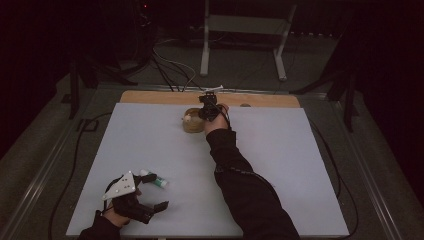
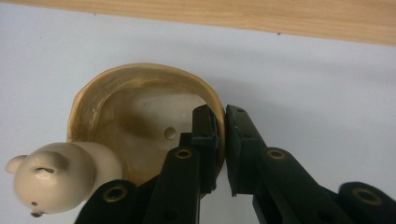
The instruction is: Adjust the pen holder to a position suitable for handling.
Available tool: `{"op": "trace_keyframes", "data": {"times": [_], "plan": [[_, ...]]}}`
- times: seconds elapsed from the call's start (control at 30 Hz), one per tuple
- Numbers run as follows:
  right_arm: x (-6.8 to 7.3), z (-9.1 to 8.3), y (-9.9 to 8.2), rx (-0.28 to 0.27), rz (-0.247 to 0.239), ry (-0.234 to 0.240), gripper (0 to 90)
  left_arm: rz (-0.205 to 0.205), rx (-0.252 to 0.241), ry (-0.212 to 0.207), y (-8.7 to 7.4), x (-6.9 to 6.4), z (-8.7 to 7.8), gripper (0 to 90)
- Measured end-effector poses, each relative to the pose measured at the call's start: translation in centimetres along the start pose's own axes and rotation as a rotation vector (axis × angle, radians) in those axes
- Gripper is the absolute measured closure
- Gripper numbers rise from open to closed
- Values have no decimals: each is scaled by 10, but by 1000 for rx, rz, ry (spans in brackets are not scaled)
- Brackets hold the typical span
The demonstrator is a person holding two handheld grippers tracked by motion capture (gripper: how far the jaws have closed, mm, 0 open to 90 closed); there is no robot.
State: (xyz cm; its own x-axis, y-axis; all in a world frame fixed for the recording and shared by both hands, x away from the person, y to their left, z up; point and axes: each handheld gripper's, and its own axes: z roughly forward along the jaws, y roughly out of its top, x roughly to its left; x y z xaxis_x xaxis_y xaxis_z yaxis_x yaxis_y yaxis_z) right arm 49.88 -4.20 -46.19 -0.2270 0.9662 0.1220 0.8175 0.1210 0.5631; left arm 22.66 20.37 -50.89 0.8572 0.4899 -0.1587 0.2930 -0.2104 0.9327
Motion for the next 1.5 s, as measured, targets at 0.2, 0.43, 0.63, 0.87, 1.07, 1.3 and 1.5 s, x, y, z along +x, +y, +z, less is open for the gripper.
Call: {"op": "trace_keyframes", "data": {"times": [0.2, 0.43, 0.63, 0.87, 1.07, 1.3, 1.5], "plan": [[-7, -25, -8, -9, 11, 44, 831, 3, 2, -1, 0, 0, 1, 0], [-7, -41, -27, 11, 8, 48, 831, 10, 10, -3, 1, -1, 3, 0], [-4, -51, -41, 26, 17, 47, 831, 8, 11, -4, 1, 1, 4, 1], [-3, -60, -56, 40, 42, 33, 830, 9, 9, -6, 2, 0, 4, 0], [-7, -63, -65, 69, 69, 29, 829, 10, 8, -13, 2, 0, 6, 0], [-7, -56, -70, 88, 82, 23, 828, 9, 15, -12, 2, 1, 8, 0], [-9, -57, -65, 77, 62, 70, 645, 10, 14, -12, 2, 1, 7, 0]]}}
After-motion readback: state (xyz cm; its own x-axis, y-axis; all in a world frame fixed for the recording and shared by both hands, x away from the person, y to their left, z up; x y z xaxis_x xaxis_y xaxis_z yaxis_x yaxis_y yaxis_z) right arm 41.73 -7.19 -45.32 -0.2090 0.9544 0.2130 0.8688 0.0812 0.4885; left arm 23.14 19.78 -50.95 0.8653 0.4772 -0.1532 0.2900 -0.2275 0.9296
